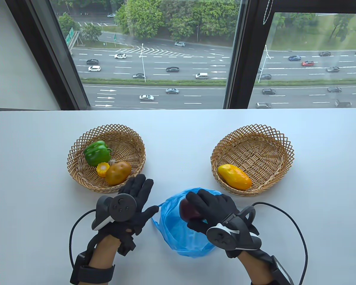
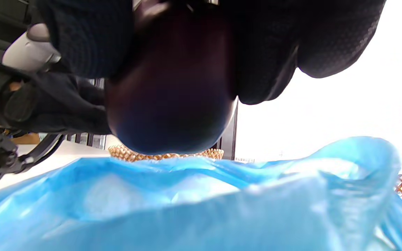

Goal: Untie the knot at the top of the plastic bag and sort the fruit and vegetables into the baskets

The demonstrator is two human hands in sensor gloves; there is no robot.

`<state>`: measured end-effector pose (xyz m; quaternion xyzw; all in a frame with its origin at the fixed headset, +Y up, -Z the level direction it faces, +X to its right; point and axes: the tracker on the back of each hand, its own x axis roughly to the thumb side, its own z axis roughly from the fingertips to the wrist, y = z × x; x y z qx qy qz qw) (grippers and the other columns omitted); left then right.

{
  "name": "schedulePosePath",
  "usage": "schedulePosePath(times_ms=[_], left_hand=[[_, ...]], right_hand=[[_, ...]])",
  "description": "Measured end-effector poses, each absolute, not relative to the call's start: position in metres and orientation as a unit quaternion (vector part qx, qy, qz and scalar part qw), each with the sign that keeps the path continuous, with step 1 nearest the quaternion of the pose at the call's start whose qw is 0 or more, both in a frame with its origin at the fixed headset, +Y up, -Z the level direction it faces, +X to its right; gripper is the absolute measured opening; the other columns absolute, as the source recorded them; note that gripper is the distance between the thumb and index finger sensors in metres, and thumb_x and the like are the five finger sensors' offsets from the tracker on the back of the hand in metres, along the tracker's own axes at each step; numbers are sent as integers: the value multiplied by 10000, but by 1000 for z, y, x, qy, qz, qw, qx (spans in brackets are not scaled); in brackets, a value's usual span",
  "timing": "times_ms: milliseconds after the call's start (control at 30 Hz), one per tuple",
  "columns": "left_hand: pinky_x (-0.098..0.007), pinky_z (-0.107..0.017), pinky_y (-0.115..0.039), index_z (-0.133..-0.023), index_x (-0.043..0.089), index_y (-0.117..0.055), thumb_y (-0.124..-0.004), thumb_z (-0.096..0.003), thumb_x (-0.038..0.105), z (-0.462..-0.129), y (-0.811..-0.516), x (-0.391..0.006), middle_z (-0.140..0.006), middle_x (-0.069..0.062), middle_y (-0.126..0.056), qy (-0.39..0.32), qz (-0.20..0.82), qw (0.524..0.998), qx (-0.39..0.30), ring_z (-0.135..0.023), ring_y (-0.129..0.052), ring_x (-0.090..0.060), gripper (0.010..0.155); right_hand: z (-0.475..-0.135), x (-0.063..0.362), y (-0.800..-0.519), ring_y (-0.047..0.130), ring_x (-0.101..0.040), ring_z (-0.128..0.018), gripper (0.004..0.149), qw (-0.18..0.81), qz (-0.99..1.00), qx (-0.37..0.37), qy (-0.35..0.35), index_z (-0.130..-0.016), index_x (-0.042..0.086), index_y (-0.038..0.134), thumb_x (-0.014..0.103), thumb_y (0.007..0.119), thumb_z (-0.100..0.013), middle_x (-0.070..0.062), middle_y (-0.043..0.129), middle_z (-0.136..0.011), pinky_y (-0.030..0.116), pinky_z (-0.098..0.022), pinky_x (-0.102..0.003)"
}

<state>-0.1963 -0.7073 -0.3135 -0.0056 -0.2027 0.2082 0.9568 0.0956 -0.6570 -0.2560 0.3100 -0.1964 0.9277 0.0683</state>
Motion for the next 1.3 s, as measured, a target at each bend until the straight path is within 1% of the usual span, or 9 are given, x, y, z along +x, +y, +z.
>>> schedulePosePath(times_ms=[167,267,367,567,667,800,933,1133,1300], left_hand=[[-662,-728,-349,-1165,176,-402,-715,-486,565,-314,-708,-196,-1238,-151,-303,-205,211,956,-8,-1088,-284,-473,843],[-663,-728,-353,-1164,172,-408,-715,-486,565,-314,-708,-196,-1237,-154,-309,-206,212,955,-8,-1088,-291,-474,842],[-664,-727,-356,-1163,172,-409,-716,-485,566,-314,-709,-195,-1237,-155,-317,-210,217,953,-10,-1087,-298,-476,843],[-663,-727,-359,-1163,179,-417,-716,-485,566,-314,-708,-194,-1237,-156,-341,-214,219,952,-11,-1087,-310,-476,837],[-663,-726,-376,-1161,189,-442,-718,-484,565,-313,-707,-194,-1231,-154,-413,-219,225,949,-4,-1085,-358,-477,822],[-663,-727,-379,-1160,187,-446,-718,-483,565,-313,-707,-194,-1231,-152,-418,-221,228,948,2,-1085,-365,-476,822],[-663,-726,-380,-1159,192,-459,-719,-483,565,-313,-707,-194,-1232,-150,-419,-222,228,948,1,-1085,-365,-477,815],[-660,-726,-401,-1149,208,-510,-723,-479,561,-312,-705,-193,-1226,-141,-464,-232,231,945,19,-1085,-399,-469,787],[-660,-726,-402,-1148,209,-516,-724,-480,560,-312,-706,-193,-1225,-142,-466,-232,232,945,19,-1085,-399,-470,783]], right_hand=[[-265,126,-647,932,-412,-749,782,112,928,264,-239,-1139,208,548,524,800,-470,-233,712,-1063,825,-546,-556],[-272,160,-636,934,-436,-764,782,134,923,211,-292,-1114,235,587,495,880,-437,-219,716,-1067,848,-530,-527],[-278,198,-632,936,-459,-769,762,156,922,147,-322,-1108,222,592,448,897,-447,-245,709,-1067,859,-523,-517],[-291,243,-646,952,-478,-764,754,183,921,56,-340,-1105,198,593,398,908,-450,-259,691,-1069,882,-514,-512],[-296,247,-654,998,-440,-734,771,174,922,40,-345,-1083,218,640,435,959,-416,-238,714,-1047,919,-490,-488],[-305,250,-667,1027,-412,-704,772,171,933,25,-316,-1084,179,651,467,934,-426,-247,763,-1009,933,-475,-474],[-313,257,-679,976,-407,-759,766,161,941,-1,-297,-1082,157,658,467,922,-434,-230,789,-1005,879,-521,-518],[-322,261,-697,877,-427,-811,760,135,949,-23,-283,-1089,162,640,436,930,-443,-196,743,-1053,763,-554,-650],[-329,263,-708,724,-527,-894,758,127,957,-35,-258,-1102,164,618,422,919,-456,-191,718,-1075,638,-580,-745]])
